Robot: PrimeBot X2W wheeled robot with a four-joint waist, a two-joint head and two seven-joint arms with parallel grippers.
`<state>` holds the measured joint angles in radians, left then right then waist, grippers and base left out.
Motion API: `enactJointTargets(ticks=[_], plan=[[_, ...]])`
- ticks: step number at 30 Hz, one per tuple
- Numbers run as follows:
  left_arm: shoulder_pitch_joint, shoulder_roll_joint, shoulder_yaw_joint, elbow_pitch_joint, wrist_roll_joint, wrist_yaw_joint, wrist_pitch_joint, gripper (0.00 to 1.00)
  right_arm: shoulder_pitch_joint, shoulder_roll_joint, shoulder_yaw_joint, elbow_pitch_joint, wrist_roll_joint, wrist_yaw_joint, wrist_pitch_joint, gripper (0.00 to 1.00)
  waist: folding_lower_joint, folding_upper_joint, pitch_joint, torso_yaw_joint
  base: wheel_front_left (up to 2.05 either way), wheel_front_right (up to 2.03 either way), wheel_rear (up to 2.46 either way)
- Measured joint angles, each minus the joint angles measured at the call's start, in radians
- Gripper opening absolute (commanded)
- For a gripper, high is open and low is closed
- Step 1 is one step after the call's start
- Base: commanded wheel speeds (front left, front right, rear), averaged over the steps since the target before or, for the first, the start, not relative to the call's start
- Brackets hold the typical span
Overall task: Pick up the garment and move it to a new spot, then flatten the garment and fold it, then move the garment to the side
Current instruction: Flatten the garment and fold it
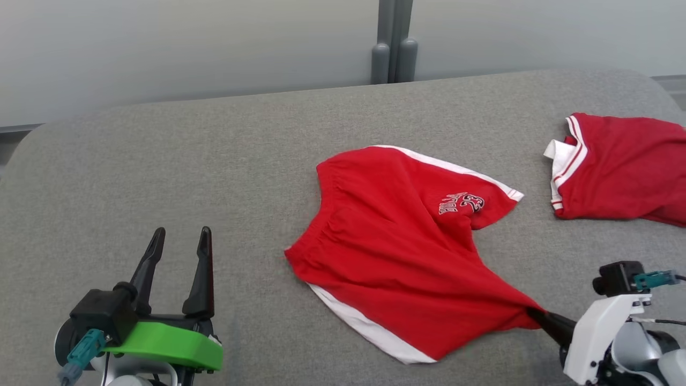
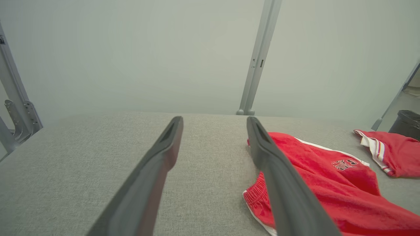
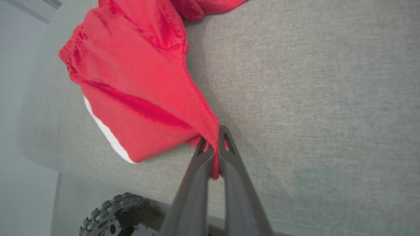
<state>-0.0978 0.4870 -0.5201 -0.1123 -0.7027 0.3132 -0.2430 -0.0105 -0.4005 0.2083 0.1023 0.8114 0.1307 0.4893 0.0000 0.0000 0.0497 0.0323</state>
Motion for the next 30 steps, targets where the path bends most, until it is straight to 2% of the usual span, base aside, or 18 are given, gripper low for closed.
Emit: enactJointTargets(ticks=[4, 9, 22, 23, 24, 25, 30], plan=[[0.0, 0.002, -0.002, -0.001, 0.0, 0.001, 0.006, 1.0, 0.003, -0.038, -0.066, 0.0, -0.023, 0.0, -0.016, 0.0, 0.0, 0.0, 0.004, -0.029, 0.0, 0.0, 0.0], [-0.007, 0.003, -0.004, -0.002, 0.0, 0.001, 0.011, 1.0, -0.057, -0.053, -0.093, 0.027, -0.044, 0.0, -0.06, 0.0, 0.0, 0.0, 0.019, -0.049, 0.0, 0.0, 0.0], [-0.051, 0.001, -0.024, 0.007, 0.007, -0.013, 0.022, 1.0, -0.344, -0.031, -0.128, 0.322, -0.204, 0.0, -0.187, 0.0, 0.0, 0.0, 0.079, -0.024, 0.0, 0.0, 0.0], [-0.054, 0.0, -0.026, 0.01, 0.007, -0.014, 0.022, 1.0, -0.358, -0.024, -0.133, 0.342, -0.214, 0.0, -0.202, 0.35, 0.0, 0.0, 0.081, -0.019, 0.0, 0.0, 0.0], [-0.056, -0.001, -0.026, 0.013, 0.007, -0.014, 0.022, 1.0, -0.367, -0.017, -0.133, 0.355, -0.217, 0.0, -0.21, 0.78, 0.0, 0.0, 0.082, -0.015, 0.0, 0.0, 0.0], [-0.056, -0.001, -0.026, 0.016, 0.007, -0.014, 0.022, 1.0, -0.372, -0.008, -0.134, 0.366, -0.217, 0.0, -0.22, 1.0, 0.0, 0.0, 0.082, -0.011, 0.0, 0.0, 0.0], [-0.055, -0.002, -0.026, 0.021, 0.007, -0.014, 0.022, 1.0, -0.374, 0.004, -0.123, 0.394, -0.227, 0.0, -0.256, 1.0, 0.0, 0.0, 0.067, -0.008, 0.0, 0.0, 0.0]])
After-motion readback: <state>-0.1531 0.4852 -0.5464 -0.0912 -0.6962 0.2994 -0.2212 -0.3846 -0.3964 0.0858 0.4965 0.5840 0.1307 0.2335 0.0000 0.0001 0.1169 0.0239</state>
